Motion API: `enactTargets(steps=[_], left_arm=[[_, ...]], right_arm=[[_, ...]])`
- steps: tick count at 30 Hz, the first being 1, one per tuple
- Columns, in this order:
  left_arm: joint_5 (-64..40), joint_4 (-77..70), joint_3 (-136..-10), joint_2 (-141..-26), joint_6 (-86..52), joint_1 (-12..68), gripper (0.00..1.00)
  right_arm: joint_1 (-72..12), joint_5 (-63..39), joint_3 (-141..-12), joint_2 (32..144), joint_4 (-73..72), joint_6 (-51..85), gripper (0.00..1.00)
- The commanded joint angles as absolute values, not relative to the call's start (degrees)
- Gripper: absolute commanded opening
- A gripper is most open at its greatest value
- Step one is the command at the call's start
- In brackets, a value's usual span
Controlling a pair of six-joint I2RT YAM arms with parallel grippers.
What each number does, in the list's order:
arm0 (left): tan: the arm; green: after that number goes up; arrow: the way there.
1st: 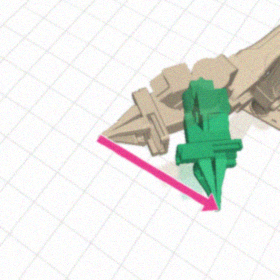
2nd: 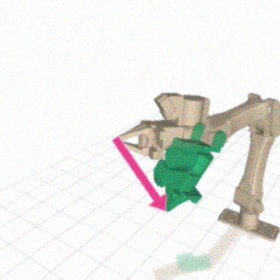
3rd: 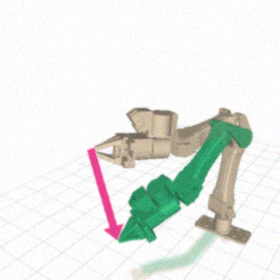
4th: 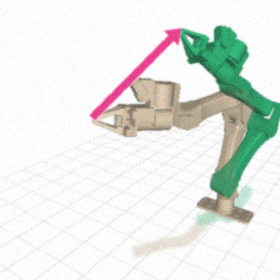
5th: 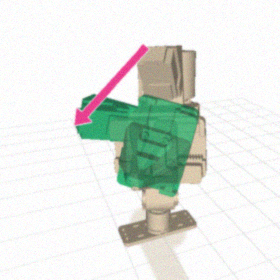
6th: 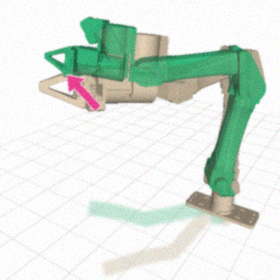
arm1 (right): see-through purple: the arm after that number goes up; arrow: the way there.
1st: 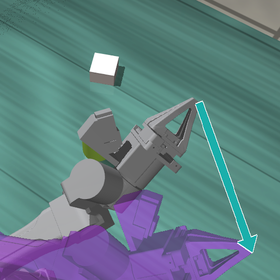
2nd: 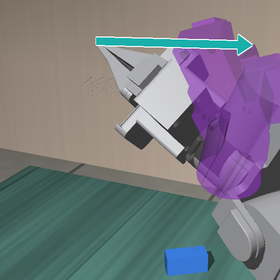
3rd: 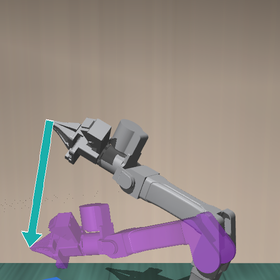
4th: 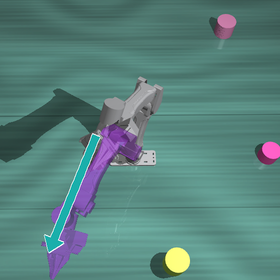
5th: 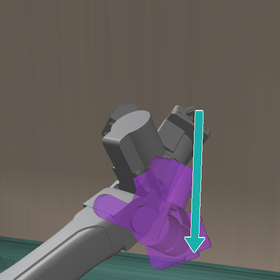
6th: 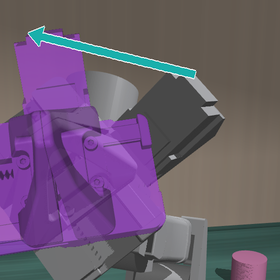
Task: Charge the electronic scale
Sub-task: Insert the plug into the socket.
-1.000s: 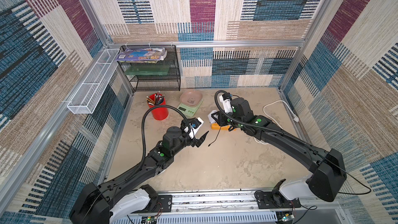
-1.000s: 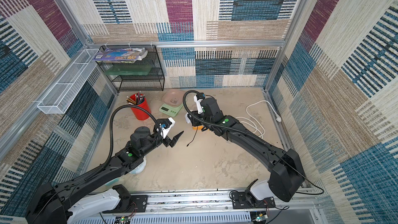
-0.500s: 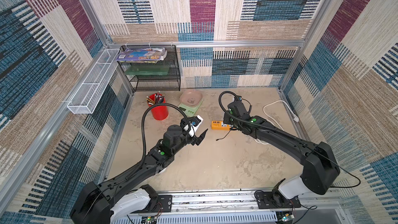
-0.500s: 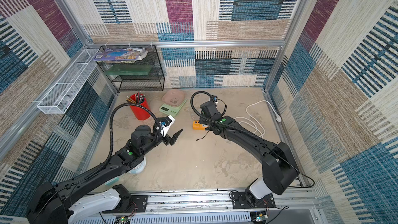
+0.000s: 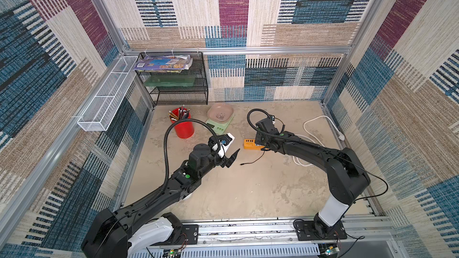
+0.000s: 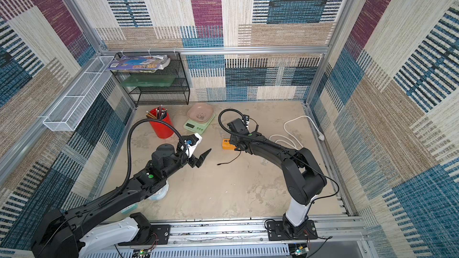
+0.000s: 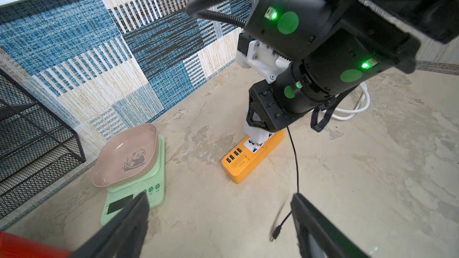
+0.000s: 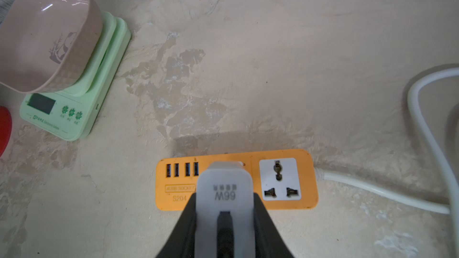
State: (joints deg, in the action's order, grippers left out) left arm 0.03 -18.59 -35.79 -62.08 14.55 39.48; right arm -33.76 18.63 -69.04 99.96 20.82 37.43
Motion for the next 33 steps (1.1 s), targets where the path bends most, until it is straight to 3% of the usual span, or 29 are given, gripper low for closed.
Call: enactTargets(steps=[1,15,33], left_arm=[[0.44,-18.15,-36.13,-62.05,14.4,39.41,0.89],[0.88,-18.02,-35.86,-61.88,14.45,39.44,0.89],[0.97,-17.99,-35.68,-61.88,14.59,39.37,0.89]], right_arm=[[-34.52,20.89,-70.99,101.53,21.49,38.39,0.22],[-36.2,27.48,-74.09,104.06,26.44,38.61,0.2],[-35.81,23.86,-74.05,106.5,25.2,37.36,0.18]])
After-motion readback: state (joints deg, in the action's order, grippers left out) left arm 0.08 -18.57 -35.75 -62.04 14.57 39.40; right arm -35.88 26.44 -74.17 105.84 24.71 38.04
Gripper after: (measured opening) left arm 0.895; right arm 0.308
